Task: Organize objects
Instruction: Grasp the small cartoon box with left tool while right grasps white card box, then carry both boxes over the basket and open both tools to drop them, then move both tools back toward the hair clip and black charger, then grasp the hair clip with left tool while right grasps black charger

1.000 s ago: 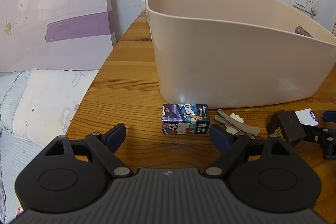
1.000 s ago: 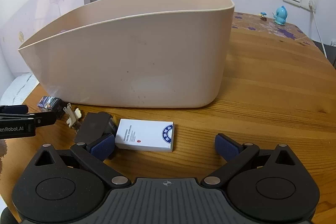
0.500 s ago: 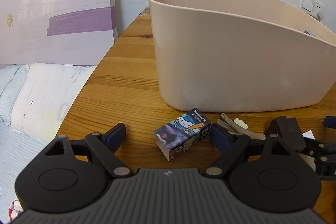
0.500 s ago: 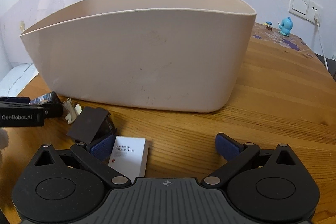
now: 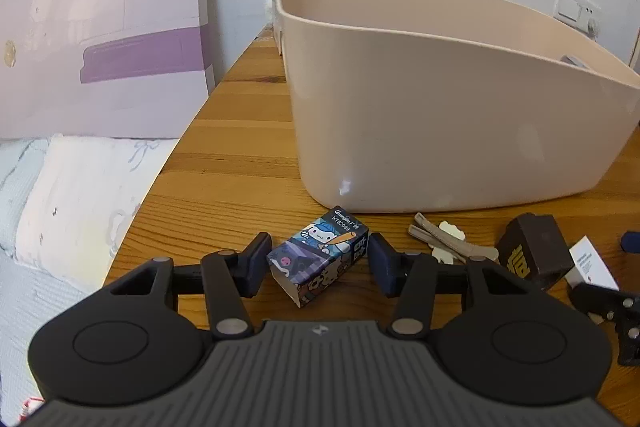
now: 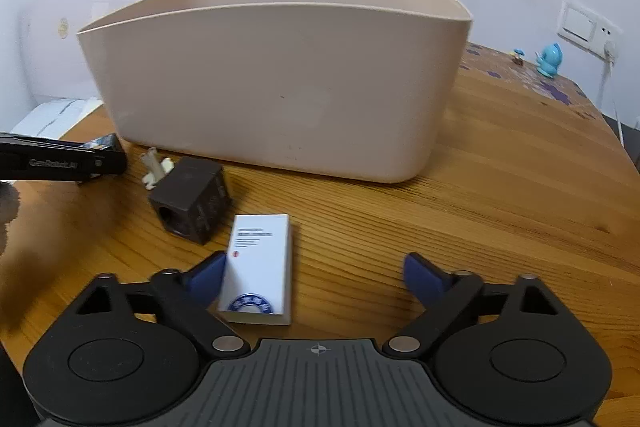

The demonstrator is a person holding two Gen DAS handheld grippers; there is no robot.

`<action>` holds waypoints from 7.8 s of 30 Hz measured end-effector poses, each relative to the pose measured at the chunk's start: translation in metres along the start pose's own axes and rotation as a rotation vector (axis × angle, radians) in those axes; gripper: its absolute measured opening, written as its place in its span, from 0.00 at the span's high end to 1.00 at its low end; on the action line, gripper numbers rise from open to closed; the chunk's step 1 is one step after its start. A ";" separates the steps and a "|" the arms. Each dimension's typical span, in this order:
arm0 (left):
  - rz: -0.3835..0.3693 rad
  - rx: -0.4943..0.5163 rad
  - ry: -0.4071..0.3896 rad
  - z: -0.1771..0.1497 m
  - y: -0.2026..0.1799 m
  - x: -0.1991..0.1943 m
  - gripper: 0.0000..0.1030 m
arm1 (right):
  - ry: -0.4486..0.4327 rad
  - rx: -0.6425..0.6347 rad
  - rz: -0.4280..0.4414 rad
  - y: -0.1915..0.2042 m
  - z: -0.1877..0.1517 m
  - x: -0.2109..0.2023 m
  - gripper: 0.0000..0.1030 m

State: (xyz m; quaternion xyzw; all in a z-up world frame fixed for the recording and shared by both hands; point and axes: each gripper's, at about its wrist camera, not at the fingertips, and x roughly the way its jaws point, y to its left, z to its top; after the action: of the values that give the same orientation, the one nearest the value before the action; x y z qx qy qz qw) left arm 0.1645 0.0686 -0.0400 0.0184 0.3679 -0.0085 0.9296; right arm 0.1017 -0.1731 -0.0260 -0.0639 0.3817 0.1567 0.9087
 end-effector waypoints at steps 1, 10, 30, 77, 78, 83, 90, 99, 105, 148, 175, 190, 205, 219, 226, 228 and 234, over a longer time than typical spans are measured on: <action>0.002 0.009 -0.005 0.000 -0.001 0.000 0.47 | -0.002 -0.002 0.003 0.000 0.000 -0.001 0.27; -0.001 0.014 -0.015 -0.003 -0.003 -0.004 0.48 | 0.002 -0.018 0.010 0.005 0.009 -0.004 0.72; 0.022 -0.019 -0.075 -0.009 0.002 -0.057 0.48 | -0.087 -0.016 0.059 0.005 0.017 -0.052 0.72; 0.090 0.074 -0.098 0.106 -0.078 0.020 0.47 | -0.232 0.039 -0.023 -0.028 0.130 0.010 0.72; 0.088 0.066 -0.087 0.105 -0.077 0.022 0.47 | -0.226 0.035 -0.024 -0.027 0.128 0.012 0.71; 0.084 0.049 -0.096 0.104 -0.068 0.015 0.43 | -0.230 0.037 -0.030 -0.027 0.126 0.005 0.46; 0.067 -0.007 -0.156 0.106 -0.059 -0.015 0.10 | -0.286 0.118 -0.009 -0.035 0.119 -0.025 0.09; 0.096 -0.033 -0.183 0.094 -0.044 -0.051 0.10 | -0.283 0.135 0.003 -0.032 0.105 -0.052 0.00; 0.112 -0.092 -0.187 0.073 -0.024 -0.073 0.07 | -0.233 0.133 0.019 -0.024 0.081 -0.054 0.00; 0.159 -0.102 0.049 -0.021 -0.001 -0.040 0.05 | 0.016 0.076 0.072 0.040 0.021 0.012 0.00; 0.040 -0.043 0.048 0.022 -0.062 -0.006 0.05 | -0.051 0.151 -0.104 -0.020 0.015 0.023 0.00; 0.016 -0.061 0.083 0.004 -0.051 -0.004 0.18 | -0.066 0.104 -0.105 -0.014 0.009 0.021 0.08; 0.011 -0.067 0.058 0.000 -0.043 -0.015 0.67 | -0.112 0.079 -0.061 -0.006 0.005 0.013 0.55; -0.021 -0.029 0.043 0.001 -0.040 -0.013 0.76 | -0.100 0.052 -0.021 0.000 0.009 0.010 0.72; -0.009 0.057 0.018 0.006 -0.046 -0.004 0.63 | -0.101 0.049 -0.023 0.000 0.009 0.009 0.67; -0.012 0.077 0.014 0.007 -0.047 -0.002 0.33 | -0.102 0.050 -0.020 -0.001 0.010 0.009 0.64; -0.063 0.127 -0.007 0.000 -0.048 -0.002 0.24 | -0.108 0.052 -0.022 -0.002 0.008 0.008 0.62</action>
State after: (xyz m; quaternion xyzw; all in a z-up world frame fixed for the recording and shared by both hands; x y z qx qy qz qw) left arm 0.1617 0.0205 -0.0397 0.0656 0.3637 -0.0612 0.9272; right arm 0.1129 -0.1712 -0.0267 -0.0358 0.3354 0.1400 0.9309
